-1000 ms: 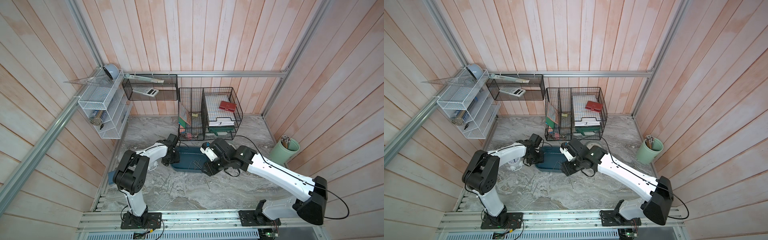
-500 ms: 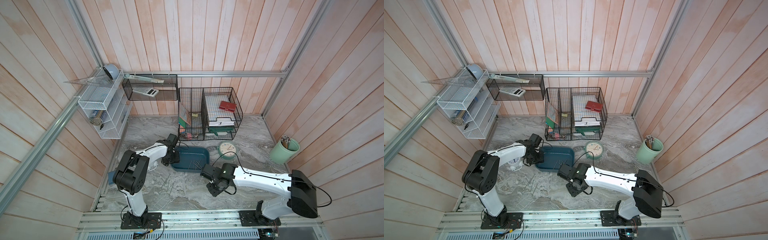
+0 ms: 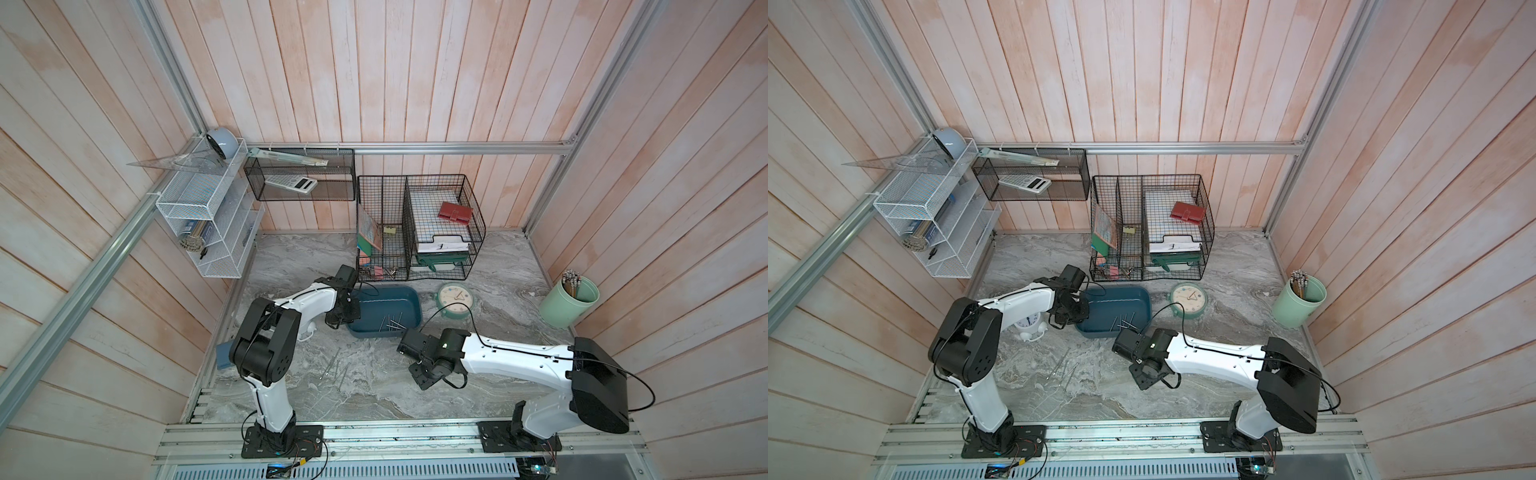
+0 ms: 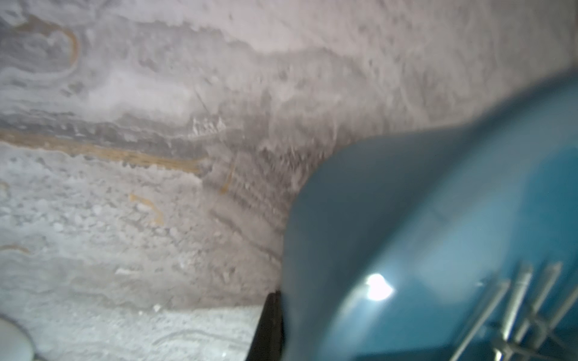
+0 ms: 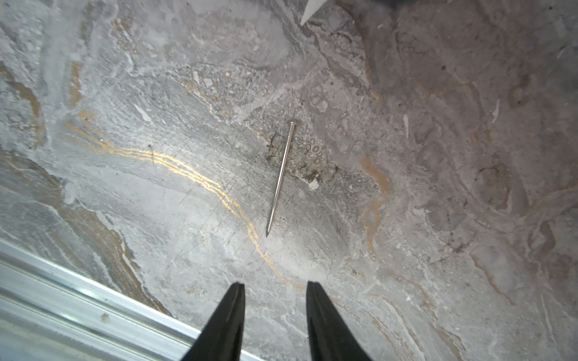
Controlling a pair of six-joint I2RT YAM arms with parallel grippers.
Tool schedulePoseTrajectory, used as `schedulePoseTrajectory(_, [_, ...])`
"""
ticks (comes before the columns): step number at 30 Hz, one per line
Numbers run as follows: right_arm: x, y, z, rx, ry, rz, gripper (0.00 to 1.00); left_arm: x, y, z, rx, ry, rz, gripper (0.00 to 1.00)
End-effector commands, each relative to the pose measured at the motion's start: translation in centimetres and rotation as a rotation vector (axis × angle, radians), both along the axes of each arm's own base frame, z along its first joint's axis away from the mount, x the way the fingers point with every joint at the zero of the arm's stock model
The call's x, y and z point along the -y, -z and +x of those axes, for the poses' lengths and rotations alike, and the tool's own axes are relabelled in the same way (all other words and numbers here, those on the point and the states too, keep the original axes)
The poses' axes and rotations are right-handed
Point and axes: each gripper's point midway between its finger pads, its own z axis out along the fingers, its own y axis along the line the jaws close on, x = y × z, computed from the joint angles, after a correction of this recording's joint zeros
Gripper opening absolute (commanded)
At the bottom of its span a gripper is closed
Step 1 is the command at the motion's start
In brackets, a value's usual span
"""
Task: Put the nails on the desktop into the storage box
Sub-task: Adjust the storage box at the center of the board, then pick up the nail from the center of the board.
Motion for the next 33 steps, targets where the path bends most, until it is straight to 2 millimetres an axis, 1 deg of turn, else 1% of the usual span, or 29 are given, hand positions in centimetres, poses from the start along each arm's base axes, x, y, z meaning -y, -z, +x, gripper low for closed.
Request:
schedulePoseTrajectory(1, [0.3, 0.1, -0.3, -0.008, -0.012, -0.001, 0.38, -1.8, 1.6, -0.4, -0.036, -0.022, 0.087, 0.00])
schedulePoseTrajectory(5, [0.4, 0.9, -0.5, -0.019, -0.013, 0.001, 0.40, -3.1, 1.3, -0.8, -0.030, -0.040, 0.111, 0.00])
schedulePoseTrajectory(8, [0.3, 1.5, -0.5, -0.028, -0.015, -0.011, 0.41, -3.5, 1.2, -1.0, -0.032, -0.038, 0.118, 0.00])
schedulePoseTrajectory(11, [0.1, 2.1, -0.1, -0.025, -0.016, -0.034, 0.42, -3.2, 1.3, -1.1, -0.040, -0.034, 0.108, 0.00])
schedulePoseTrajectory(15, [-0.9, 2.3, 0.5, -0.021, -0.024, -0.026, 0.43, -3.2, 1.4, -1.1, -0.040, -0.037, 0.103, 0.00])
schedulePoseTrajectory(23, [-2.0, 3.4, 1.2, -0.043, -0.031, -0.021, 0.43, -3.0, 1.5, -1.1, -0.045, -0.031, 0.095, 0.00])
schedulePoseTrajectory(24, [-2.1, 3.7, 1.3, -0.051, -0.033, -0.023, 0.42, -3.0, 1.5, -1.2, -0.046, -0.032, 0.094, 0.00])
schedulePoseTrajectory(29, [-1.4, 5.3, 1.1, -0.083, -0.016, -0.062, 0.34, -2.9, 1.5, -1.1, -0.046, -0.028, 0.093, 0.00])
schedulePoseTrajectory(33, [-0.7, 6.1, 0.9, -0.097, 0.005, -0.071, 0.28, -2.9, 1.5, -1.1, -0.047, -0.025, 0.094, 0.00])
